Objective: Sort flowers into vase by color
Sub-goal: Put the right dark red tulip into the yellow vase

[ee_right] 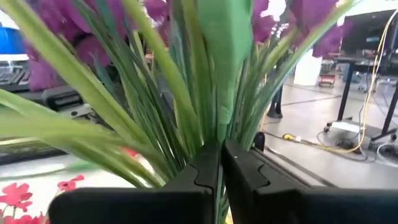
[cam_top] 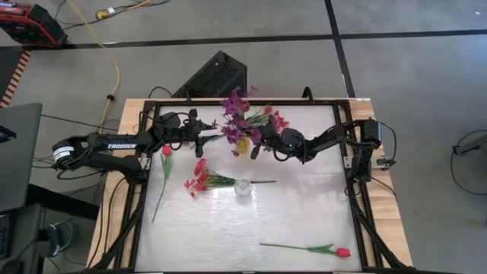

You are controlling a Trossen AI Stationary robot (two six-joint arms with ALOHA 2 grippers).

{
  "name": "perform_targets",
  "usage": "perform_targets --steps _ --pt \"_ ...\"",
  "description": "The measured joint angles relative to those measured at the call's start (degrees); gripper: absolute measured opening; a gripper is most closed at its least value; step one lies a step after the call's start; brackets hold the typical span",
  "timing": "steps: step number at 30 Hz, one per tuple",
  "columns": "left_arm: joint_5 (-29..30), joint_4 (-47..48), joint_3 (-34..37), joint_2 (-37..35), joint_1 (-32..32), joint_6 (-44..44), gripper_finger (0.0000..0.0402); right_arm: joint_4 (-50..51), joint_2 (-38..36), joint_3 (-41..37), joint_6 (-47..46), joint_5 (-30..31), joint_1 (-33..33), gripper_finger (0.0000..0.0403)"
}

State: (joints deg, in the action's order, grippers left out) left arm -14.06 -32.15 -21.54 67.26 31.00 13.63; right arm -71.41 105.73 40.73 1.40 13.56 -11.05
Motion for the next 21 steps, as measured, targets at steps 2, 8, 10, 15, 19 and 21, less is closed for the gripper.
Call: perform_targets --steps 2,8,10,15,19,21 --pt "1.54 0.39 0.0 0.0 -0.02 0.24 0.0139 1.94 -1.53 0.0 0.63 0.06 0.21 0.0049" --pt "10.62 4.81 -1.38 -1.88 0.02 -0.96 0.0139 17.5 -9.59 0.0 0.57 1.2 -0.28 0.0055" --pt "10.92 9.43 -2.94 -2.83 0.0 -0.57 0.0139 23.6 -12.75 0.0 -0.46 1.31 -0.39 0.0065" --pt "11.11 19.14 -7.0 -2.81 0.0 -0.83 0.0139 36.55 -18.85 -0.02 -1.39 -0.16 -0.91 0.0114" --pt "11.62 28.79 -9.69 -2.4 0.3 -1.64 0.0141 44.3 -22.59 -0.01 -1.32 -3.64 -1.89 0.0172" --pt "11.76 33.16 -11.0 -2.41 0.92 -2.74 0.0144 46.99 -24.27 0.0 -0.59 -5.44 -2.32 0.02"
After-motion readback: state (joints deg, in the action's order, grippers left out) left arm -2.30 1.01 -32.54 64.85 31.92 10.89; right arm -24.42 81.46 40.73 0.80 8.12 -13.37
